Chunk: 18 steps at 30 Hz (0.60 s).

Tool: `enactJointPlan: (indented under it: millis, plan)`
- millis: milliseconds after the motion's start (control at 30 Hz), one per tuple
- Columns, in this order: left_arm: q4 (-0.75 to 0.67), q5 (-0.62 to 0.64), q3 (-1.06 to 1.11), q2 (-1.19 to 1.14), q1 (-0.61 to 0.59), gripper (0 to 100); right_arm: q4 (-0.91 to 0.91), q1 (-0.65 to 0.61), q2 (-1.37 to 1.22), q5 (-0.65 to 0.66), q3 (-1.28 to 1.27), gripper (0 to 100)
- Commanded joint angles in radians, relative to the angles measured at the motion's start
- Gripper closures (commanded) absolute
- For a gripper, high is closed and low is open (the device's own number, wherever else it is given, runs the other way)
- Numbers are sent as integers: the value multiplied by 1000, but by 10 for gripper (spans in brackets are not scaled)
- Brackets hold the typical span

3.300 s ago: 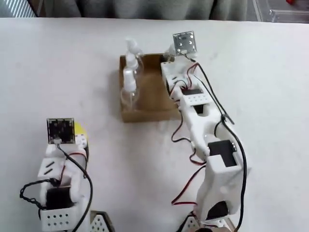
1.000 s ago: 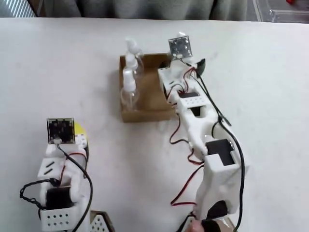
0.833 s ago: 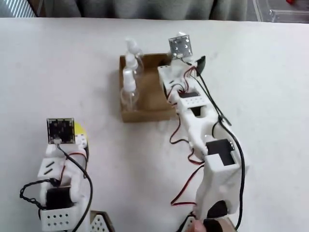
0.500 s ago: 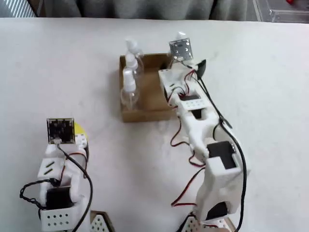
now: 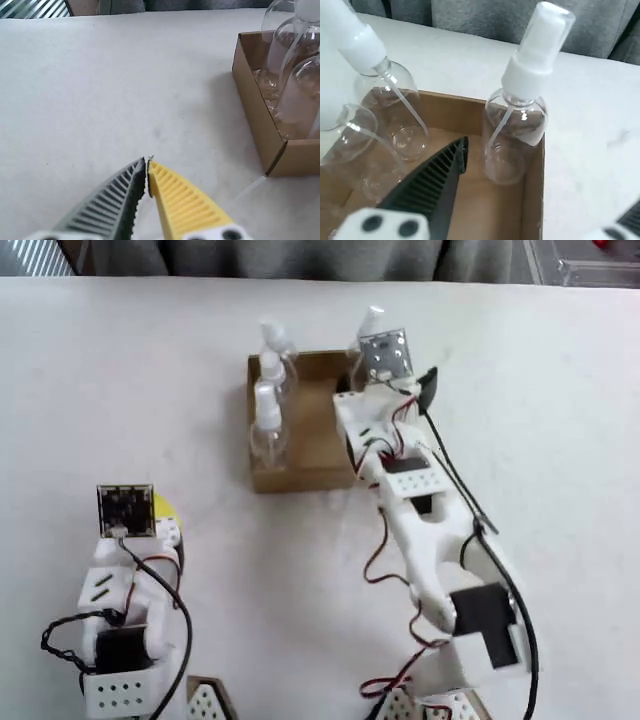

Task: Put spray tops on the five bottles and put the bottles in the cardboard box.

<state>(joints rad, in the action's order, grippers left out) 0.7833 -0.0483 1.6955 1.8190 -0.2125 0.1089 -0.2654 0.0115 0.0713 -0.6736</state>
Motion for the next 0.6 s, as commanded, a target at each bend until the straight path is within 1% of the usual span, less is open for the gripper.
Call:
enactJointPlan:
  millis: [0, 200, 333, 433, 567]
  plan:
    - [-12, -11, -2, 8, -10, 978, 13, -5, 150, 8, -51, 533]
    - [-12, -11, -2, 8, -10, 978, 10, -4, 343, 8, -212, 533]
    - [-12, -11, -2, 8, -10, 978, -84, -1, 455, 5, -272, 539]
    - [-11, -11, -2, 8, -10, 978, -200, 8, 544, -2, -285, 605]
    - [-8, -12, -2, 8, -10, 978, -358, 28, 665, -2, -290, 750]
